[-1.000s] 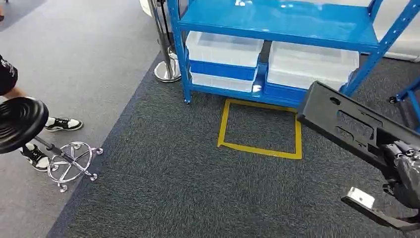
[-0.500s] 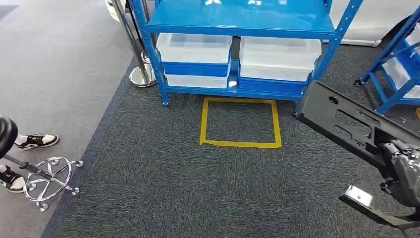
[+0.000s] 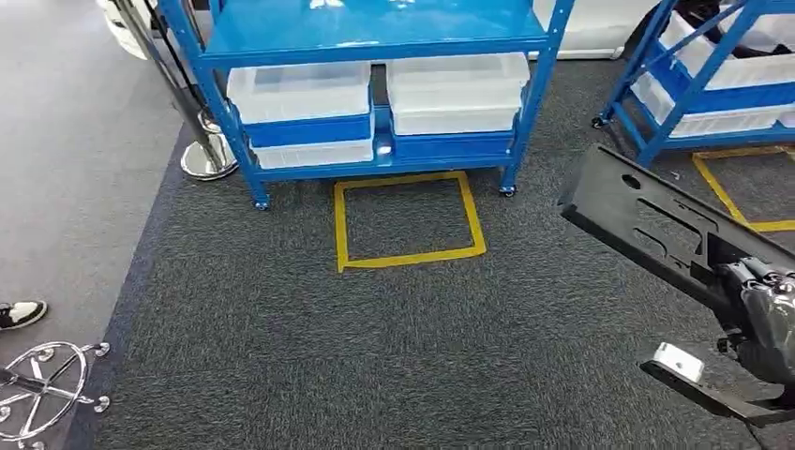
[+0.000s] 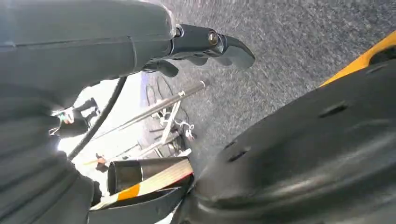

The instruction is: Take the parts from the cabinet and place them on the table.

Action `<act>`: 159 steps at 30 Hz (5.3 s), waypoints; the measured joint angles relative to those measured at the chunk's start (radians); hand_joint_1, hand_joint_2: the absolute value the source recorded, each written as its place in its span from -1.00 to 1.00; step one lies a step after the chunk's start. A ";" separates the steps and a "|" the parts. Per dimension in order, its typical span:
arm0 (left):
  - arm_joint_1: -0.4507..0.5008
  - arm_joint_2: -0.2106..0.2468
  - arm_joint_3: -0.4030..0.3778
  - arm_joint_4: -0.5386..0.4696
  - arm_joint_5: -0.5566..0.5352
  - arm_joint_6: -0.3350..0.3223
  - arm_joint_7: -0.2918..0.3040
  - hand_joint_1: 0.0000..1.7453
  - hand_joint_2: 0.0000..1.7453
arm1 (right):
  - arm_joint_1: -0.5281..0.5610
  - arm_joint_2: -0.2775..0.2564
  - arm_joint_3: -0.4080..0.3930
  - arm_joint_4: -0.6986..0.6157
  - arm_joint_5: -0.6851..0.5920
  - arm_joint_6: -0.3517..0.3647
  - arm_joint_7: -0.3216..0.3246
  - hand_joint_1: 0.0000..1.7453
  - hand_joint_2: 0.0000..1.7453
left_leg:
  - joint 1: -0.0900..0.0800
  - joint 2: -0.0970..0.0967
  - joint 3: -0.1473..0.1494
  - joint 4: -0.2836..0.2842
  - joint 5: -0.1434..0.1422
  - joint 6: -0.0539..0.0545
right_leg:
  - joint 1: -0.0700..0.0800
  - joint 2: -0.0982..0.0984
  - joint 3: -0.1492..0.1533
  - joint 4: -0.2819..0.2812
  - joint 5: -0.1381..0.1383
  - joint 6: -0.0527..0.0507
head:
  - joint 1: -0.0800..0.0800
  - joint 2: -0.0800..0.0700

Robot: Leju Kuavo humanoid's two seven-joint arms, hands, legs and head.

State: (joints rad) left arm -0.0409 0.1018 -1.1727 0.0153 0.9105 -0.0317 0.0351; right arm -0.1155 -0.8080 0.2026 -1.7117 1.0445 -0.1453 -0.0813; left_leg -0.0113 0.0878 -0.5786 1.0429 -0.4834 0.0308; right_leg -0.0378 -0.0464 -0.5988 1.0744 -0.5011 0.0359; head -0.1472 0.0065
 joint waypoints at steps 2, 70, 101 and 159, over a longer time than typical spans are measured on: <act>-0.003 0.000 0.000 0.000 0.006 -0.001 -0.003 -1.00 1.00 | 0.006 0.000 -0.003 -0.003 -0.002 0.000 0.004 1.00 1.00 | -0.001 0.014 0.009 -0.004 0.003 -0.010 | 0.003 0.015 -0.006 0.002 0.003 -0.012 | 0.000 0.000; -0.002 -0.003 -0.113 0.003 0.026 -0.003 -0.132 -1.00 1.00 | -0.102 0.021 0.040 -0.116 0.014 0.058 0.053 1.00 1.00 | 0.009 -0.079 -0.091 0.288 -0.185 -0.029 | 0.017 0.076 -0.029 -0.028 0.052 -0.044 | 0.007 0.000; -0.003 -0.004 -0.124 0.004 0.063 -0.002 -0.123 -1.00 1.00 | -0.057 -0.017 -0.034 -0.118 -0.001 0.071 0.042 1.00 1.00 | 0.006 -0.081 -0.091 0.293 -0.184 -0.017 | 0.021 0.075 -0.021 -0.033 0.051 -0.041 | 0.007 0.000; 0.000 -0.017 -0.158 0.004 0.136 0.008 -0.110 -1.00 1.00 | 0.008 -0.027 -0.130 0.030 0.040 0.214 0.133 1.00 1.00 | 0.008 -0.058 0.008 0.072 -0.091 -0.023 | 0.008 0.042 -0.008 -0.038 0.044 -0.029 | 0.005 0.000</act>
State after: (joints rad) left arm -0.0407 0.0847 -1.3302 0.0195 1.0464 -0.0240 -0.0748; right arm -0.1074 -0.8351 0.0725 -1.6820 1.0845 0.0690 0.0519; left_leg -0.0032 0.0298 -0.5701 1.1149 -0.5748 0.0078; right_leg -0.0303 -0.0041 -0.6068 1.0365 -0.4568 0.0067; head -0.1419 0.0065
